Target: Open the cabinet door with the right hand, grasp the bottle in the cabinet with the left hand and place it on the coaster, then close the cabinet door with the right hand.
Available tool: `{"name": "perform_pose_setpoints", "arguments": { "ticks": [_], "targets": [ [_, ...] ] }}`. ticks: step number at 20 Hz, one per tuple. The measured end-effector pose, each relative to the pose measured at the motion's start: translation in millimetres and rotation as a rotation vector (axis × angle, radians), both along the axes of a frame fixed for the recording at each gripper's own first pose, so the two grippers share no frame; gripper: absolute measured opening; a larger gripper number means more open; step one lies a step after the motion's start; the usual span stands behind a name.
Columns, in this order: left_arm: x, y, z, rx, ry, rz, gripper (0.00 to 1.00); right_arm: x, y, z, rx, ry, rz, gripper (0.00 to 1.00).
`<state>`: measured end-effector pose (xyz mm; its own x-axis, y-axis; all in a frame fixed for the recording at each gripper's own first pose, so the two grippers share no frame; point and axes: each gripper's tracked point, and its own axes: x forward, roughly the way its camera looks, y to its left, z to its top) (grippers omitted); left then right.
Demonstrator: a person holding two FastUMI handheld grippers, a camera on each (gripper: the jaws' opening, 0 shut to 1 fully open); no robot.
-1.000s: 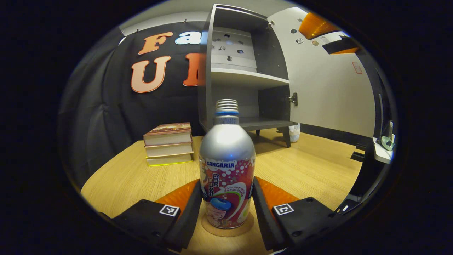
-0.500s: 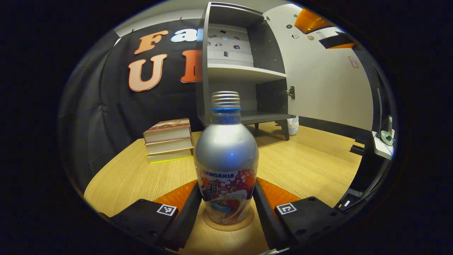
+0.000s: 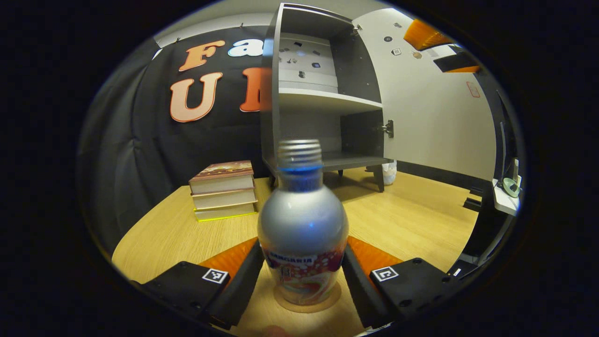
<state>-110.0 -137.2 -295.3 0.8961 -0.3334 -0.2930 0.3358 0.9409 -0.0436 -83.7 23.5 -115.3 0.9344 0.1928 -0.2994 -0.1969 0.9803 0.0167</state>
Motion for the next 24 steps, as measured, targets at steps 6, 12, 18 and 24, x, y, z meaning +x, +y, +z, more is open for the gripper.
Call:
{"name": "perform_pose_setpoints", "arguments": {
  "ticks": [6, 12, 18, 24],
  "targets": [
    [27.6, -3.4, 60.2, -0.062, -0.082, -0.015, 0.95, -6.8, -16.5, 35.8, -0.002, -0.06, -0.065, 0.95],
    [42.9, 0.7, 134.8, -0.089, -0.163, 0.018, 0.95, -15.5, -45.3, 65.4, 0.021, -0.114, -0.077, 0.95],
    [33.2, -11.9, 193.5, -0.061, -0.199, 0.049, 0.95, -30.5, -85.3, 92.8, 0.056, -0.171, -0.053, 0.95],
    [18.2, -41.1, 229.4, -0.06, -0.207, 0.05, 0.95, -46.1, -165.6, 109.8, 0.079, -0.218, -0.136, 0.95]
  ]
}}
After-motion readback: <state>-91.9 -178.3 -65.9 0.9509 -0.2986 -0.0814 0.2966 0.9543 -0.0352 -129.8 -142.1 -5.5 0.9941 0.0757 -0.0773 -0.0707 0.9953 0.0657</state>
